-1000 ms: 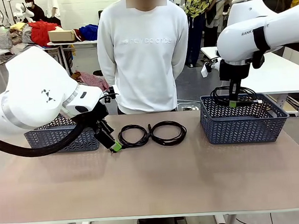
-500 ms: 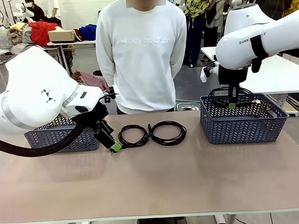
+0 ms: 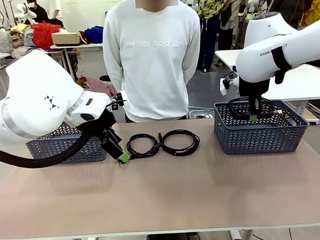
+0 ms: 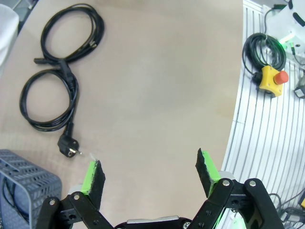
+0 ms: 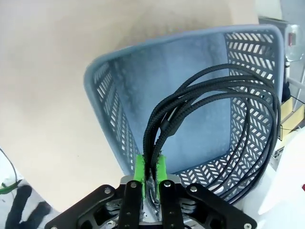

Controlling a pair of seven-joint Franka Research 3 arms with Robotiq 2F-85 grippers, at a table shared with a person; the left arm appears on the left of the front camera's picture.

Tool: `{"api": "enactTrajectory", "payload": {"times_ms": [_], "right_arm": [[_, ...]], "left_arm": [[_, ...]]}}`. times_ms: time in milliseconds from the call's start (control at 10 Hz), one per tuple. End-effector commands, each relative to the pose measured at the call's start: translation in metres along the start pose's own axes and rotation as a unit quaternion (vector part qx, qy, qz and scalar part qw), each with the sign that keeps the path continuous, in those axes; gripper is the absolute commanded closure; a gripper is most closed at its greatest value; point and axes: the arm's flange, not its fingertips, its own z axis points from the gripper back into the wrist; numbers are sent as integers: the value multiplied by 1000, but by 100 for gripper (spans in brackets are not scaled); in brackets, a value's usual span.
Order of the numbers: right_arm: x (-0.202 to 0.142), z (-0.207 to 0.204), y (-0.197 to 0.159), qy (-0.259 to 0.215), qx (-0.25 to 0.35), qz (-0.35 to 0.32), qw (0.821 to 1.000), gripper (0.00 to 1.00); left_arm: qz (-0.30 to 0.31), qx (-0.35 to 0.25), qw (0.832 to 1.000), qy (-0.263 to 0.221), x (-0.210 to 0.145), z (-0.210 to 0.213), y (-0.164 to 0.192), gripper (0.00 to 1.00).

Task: Organize the cables according to human instructions.
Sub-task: Pick up a bundle of cables and place it in the basket indicated by the human.

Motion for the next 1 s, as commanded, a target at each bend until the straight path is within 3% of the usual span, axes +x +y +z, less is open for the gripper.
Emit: {"api": "enactTrajectory", "payload": {"times_ms": [0, 400, 500, 600, 900], "right_arm": [[-12, -8, -8, -21, -12, 18, 1000, 89], [-11, -24, -19, -30, -1, 35, 999, 89], [-10, -26, -21, -30, -2, 30, 999, 75], [-10, -29, -23, -27, -4, 20, 999, 69], [-10, -23, -26, -43, 9, 2, 999, 35]], "left_arm": [[2, 2, 1000, 0, -2, 0, -1, 0], [2, 2, 1000, 0, -2, 0, -1, 0], [2, 2, 1000, 0, -2, 0, -1, 0], [2, 2, 1000, 0, -2, 0, -1, 0], [2, 2, 1000, 0, -2, 0, -1, 0]]}}
